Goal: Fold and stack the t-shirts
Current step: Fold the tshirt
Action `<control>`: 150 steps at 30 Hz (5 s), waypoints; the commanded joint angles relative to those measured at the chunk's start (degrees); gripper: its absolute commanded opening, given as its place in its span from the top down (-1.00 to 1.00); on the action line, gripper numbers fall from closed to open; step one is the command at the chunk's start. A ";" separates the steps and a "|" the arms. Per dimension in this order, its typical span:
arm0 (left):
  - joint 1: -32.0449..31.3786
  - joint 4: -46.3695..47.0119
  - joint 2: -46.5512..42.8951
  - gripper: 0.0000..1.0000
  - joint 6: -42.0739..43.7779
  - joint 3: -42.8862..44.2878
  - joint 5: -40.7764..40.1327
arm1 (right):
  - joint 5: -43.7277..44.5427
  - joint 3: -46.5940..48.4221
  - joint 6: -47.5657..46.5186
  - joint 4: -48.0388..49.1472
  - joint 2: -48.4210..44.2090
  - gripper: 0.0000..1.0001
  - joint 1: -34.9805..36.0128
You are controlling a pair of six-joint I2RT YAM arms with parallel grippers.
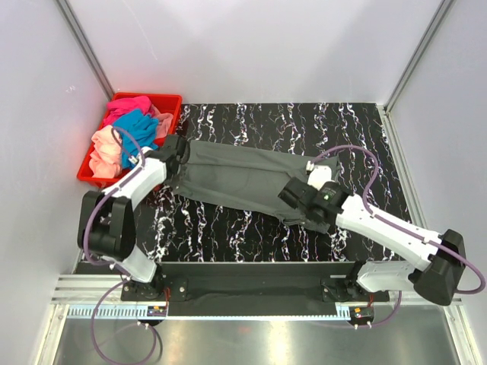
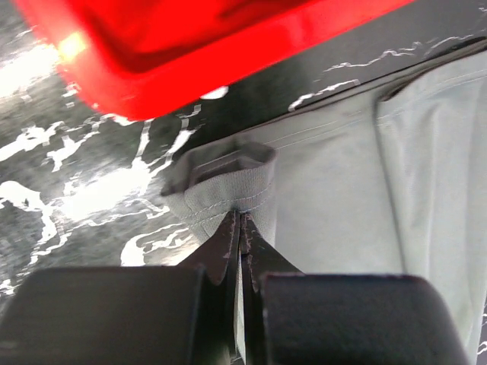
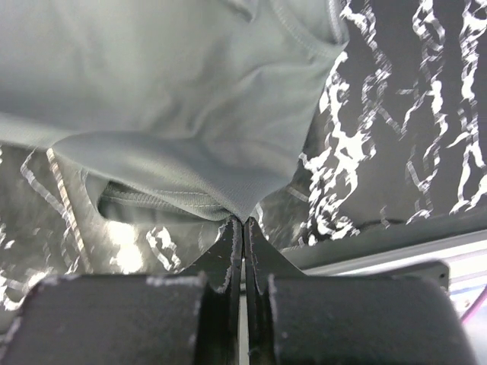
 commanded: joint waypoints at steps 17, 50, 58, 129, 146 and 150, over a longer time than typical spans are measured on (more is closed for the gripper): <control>-0.21 -11.47 15.09 1.00 1.54 20.48 -7.31 | 1.57 11.45 -20.78 11.08 14.88 1.00 -15.59; -0.74 -10.15 29.06 0.94 7.78 37.00 -6.52 | -4.58 10.84 -31.06 18.99 21.74 1.00 -26.66; -1.18 -9.72 27.06 0.09 10.68 36.57 -8.71 | -8.09 11.20 -31.59 20.48 24.29 1.00 -26.75; -10.14 11.82 -9.25 -0.36 54.19 8.36 24.50 | -34.11 16.02 -17.08 31.56 33.08 1.00 -47.41; -10.14 13.05 -6.26 -0.36 52.44 6.95 25.21 | -32.02 27.35 -36.93 30.51 39.49 1.00 -39.42; -10.14 12.79 -5.65 -0.36 52.08 7.04 24.77 | -31.65 27.80 -39.23 30.68 39.94 1.00 -38.71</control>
